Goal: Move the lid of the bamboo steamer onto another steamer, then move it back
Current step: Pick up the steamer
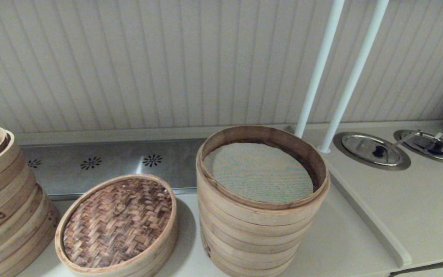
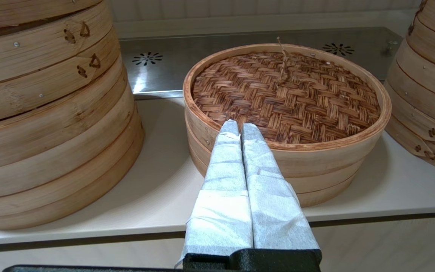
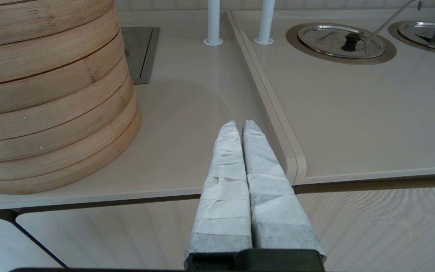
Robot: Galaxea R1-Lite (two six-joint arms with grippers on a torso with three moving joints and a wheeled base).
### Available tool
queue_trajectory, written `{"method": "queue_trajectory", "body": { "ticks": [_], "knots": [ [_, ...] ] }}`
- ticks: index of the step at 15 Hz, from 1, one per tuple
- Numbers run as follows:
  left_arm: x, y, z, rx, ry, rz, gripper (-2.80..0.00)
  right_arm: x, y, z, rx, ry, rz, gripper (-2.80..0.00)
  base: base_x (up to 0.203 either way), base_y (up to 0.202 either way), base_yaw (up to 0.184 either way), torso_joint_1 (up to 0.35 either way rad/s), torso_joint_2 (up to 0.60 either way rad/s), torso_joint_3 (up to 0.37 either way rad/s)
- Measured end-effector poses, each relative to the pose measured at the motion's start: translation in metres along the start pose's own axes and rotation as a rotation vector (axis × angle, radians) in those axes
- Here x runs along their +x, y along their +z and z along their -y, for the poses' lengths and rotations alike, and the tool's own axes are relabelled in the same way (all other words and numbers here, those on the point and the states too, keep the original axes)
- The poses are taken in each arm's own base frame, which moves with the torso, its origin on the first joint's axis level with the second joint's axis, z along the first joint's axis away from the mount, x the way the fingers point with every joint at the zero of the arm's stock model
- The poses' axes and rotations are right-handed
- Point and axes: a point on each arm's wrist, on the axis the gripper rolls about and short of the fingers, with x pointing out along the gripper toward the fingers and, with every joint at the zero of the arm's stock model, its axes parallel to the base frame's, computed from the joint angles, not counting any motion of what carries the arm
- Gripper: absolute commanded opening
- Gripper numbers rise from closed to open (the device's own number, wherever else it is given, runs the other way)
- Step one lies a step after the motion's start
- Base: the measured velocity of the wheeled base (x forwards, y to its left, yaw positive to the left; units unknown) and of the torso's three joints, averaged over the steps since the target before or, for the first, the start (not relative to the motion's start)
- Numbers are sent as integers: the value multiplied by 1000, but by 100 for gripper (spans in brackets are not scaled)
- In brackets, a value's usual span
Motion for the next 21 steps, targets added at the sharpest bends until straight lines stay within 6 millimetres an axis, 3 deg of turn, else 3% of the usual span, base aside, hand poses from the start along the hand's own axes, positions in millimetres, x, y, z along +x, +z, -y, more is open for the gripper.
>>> {"method": "queue_trajectory", "body": {
  "ticks": [14, 18, 21],
  "knots": [
    [-3, 3, 0, 4, 2, -31, -280, 0, 0, 0, -1, 2, 1, -280, 0, 0, 0, 0, 0, 0],
    [-10, 44, -1, 2, -39, -72, -280, 0, 0, 0, 0, 2, 1, -280, 0, 0, 0, 0, 0, 0],
    [7, 81, -1, -4, -104, -158, -280, 0, 0, 0, -1, 3, 1, -280, 0, 0, 0, 0, 0, 0]
  ]
}}
